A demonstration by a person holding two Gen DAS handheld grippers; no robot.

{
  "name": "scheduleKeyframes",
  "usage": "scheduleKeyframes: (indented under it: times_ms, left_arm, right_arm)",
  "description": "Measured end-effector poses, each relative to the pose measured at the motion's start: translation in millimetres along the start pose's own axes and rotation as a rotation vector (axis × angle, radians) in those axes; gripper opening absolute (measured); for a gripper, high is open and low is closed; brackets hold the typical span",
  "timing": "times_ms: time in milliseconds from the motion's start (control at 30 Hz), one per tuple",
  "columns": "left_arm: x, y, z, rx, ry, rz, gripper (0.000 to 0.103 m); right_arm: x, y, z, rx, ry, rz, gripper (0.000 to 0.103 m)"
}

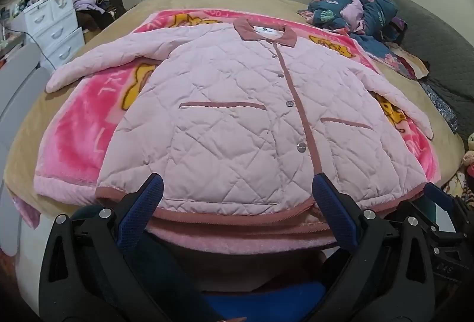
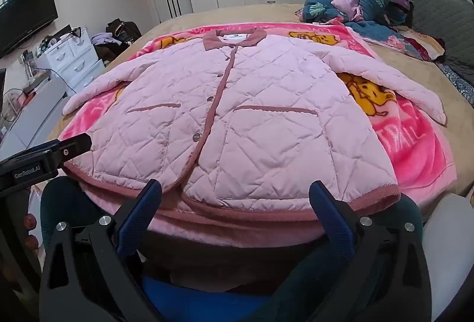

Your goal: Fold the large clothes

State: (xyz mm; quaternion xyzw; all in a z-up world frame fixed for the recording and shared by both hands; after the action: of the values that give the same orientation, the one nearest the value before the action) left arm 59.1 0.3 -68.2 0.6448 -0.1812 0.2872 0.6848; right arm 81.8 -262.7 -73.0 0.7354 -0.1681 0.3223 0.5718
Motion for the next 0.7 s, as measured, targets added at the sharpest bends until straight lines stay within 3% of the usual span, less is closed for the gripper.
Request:
scheduleKeyframes:
  times_ms: [700]
  left_arm:
    - [1.0,6.0,6.3,0.004,-0.035,0.023,0.094]
  right_arm:
    - [0.1,7.0,-0.1,-0.01,-0.004,0.0,0.099]
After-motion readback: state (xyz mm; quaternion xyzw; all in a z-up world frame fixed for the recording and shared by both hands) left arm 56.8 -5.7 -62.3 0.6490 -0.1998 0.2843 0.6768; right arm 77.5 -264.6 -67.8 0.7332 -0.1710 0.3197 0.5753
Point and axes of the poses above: each gripper's, at about its wrist camera, not at the fingertips, and y roughly against the way its jaws point, z to its right, x to its top, the point moved 9 cm from there along -y, roughly the way its jaws point, and after that the axes turned 2 degrees about -z, right-handed, at the moved point
